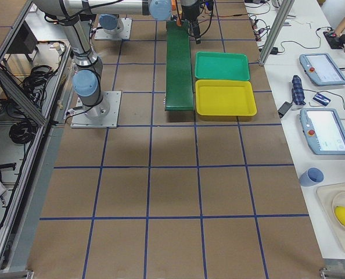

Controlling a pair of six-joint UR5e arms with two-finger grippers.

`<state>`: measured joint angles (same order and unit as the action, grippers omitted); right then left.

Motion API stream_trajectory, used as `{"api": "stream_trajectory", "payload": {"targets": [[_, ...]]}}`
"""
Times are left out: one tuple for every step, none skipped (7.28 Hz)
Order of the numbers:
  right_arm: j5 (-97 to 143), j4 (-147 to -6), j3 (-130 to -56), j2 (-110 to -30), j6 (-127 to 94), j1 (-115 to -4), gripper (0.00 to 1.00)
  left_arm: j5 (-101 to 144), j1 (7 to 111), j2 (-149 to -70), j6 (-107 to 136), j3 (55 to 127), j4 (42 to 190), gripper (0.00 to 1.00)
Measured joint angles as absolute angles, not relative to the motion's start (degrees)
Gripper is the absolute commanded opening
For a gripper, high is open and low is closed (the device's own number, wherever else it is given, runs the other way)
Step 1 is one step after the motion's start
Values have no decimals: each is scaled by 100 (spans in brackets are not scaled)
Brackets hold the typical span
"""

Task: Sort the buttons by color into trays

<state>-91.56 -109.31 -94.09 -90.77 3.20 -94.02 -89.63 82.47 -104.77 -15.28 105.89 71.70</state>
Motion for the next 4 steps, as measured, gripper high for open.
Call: {"api": "stream_trajectory", "payload": {"targets": [[-9134,-10928,-9419,-9068,318,-9403,100,-8948,8254,-10468,-1523,10608,7168,100],[-9122,-10926,-9425,-9065,318,-9404,100,-8864,8258,-10425,-1519,10608,7177,100],[-9117,-10925,-9431,-9063,322,-9404,100,-8756,8260,-10346,-1519,10607,7206,100],[-9117,-10925,-9439,-9062,324,-9404,100,-8695,8261,-10249,-1520,10604,7260,100]]}}
